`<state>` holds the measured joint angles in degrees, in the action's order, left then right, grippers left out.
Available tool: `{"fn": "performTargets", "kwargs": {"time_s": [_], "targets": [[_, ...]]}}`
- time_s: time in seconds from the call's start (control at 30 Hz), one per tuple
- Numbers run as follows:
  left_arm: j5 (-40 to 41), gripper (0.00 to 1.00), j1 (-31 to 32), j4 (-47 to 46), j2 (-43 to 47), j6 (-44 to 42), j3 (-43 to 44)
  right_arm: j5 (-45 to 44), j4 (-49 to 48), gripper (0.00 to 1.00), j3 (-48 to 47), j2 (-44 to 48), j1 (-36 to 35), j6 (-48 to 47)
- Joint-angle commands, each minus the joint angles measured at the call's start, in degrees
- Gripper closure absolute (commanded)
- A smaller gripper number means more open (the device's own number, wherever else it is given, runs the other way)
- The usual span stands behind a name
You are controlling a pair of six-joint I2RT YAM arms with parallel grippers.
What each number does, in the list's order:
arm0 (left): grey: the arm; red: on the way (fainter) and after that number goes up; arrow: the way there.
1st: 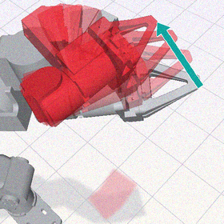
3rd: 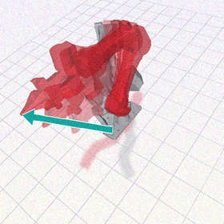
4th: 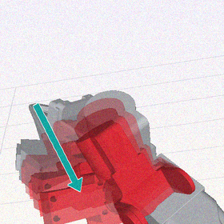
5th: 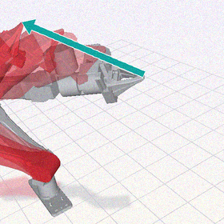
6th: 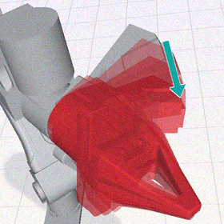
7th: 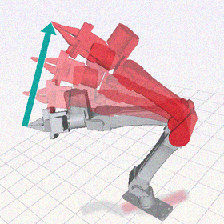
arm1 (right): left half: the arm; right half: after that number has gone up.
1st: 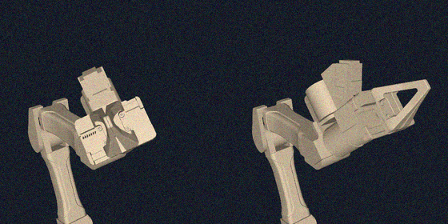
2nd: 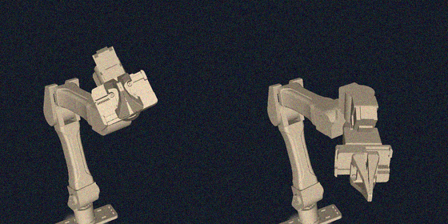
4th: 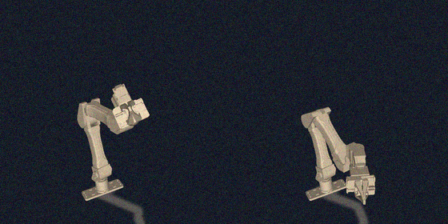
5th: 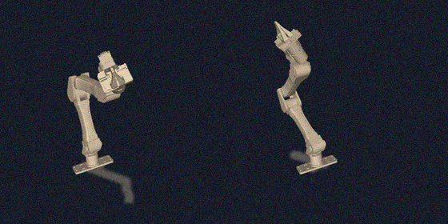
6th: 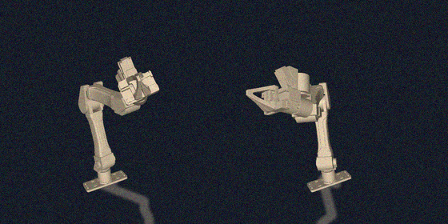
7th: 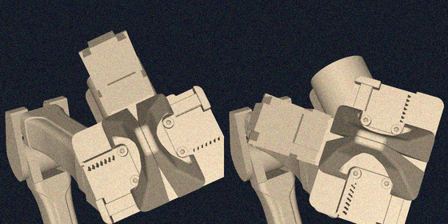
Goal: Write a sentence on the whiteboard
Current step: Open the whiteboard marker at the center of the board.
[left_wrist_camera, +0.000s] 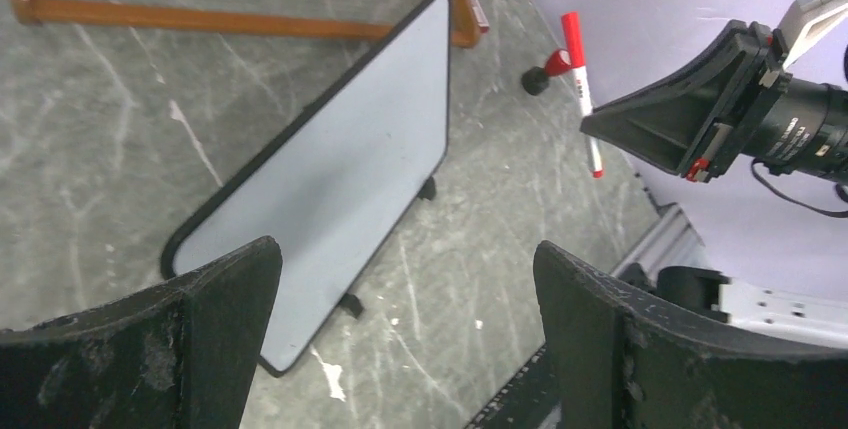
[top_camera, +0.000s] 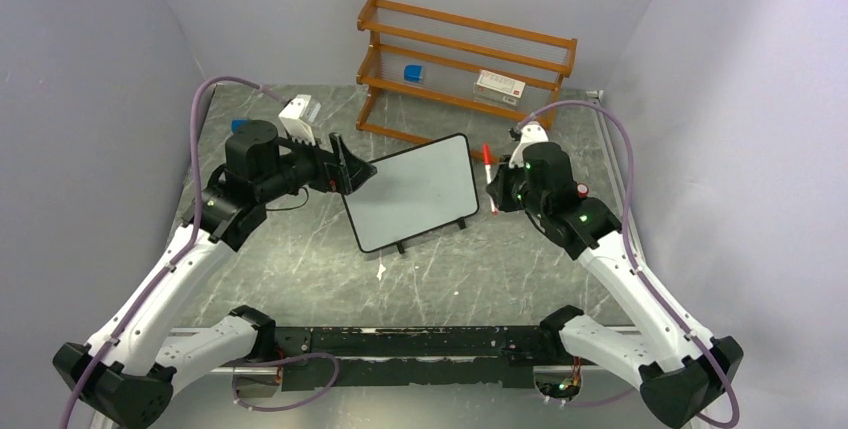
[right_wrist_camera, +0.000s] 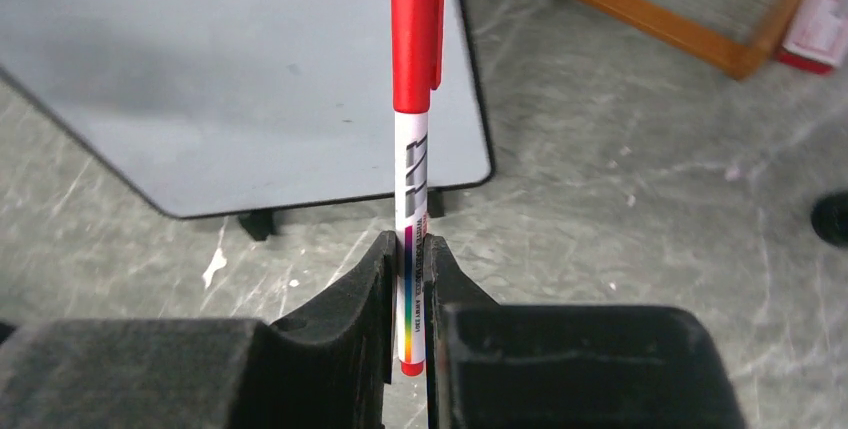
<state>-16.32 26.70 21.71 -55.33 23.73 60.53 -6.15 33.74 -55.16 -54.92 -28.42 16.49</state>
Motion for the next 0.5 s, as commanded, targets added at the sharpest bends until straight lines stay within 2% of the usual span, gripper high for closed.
{"fn": "performTargets", "kwargs": {"time_s": [0.0,0.13,0.23,0.47], "targets": [[-6.7,0.01,-0.5,-0.9,-1.1,7.8,2.3,8.2,-2.6,1.0,-2.3,-1.0,-3.0,-7.1],[-7.6,0.01,-0.4,-2.6,-1.9,10.9,1.5,12.8,-4.8,1.0,-4.6,-2.9,-6.8,-10.5],[-9.8,0.07,-0.4,-5.8,-2.4,13.0,0.0,15.2,-6.0,1.0,-6.1,-4.4,-10.1,-12.3],[-12.2,0.14,-0.4,-8.2,-4.3,17.5,-1.4,10.2,-8.5,1.0,-8.4,-7.2,-19.8,-16.0]]}}
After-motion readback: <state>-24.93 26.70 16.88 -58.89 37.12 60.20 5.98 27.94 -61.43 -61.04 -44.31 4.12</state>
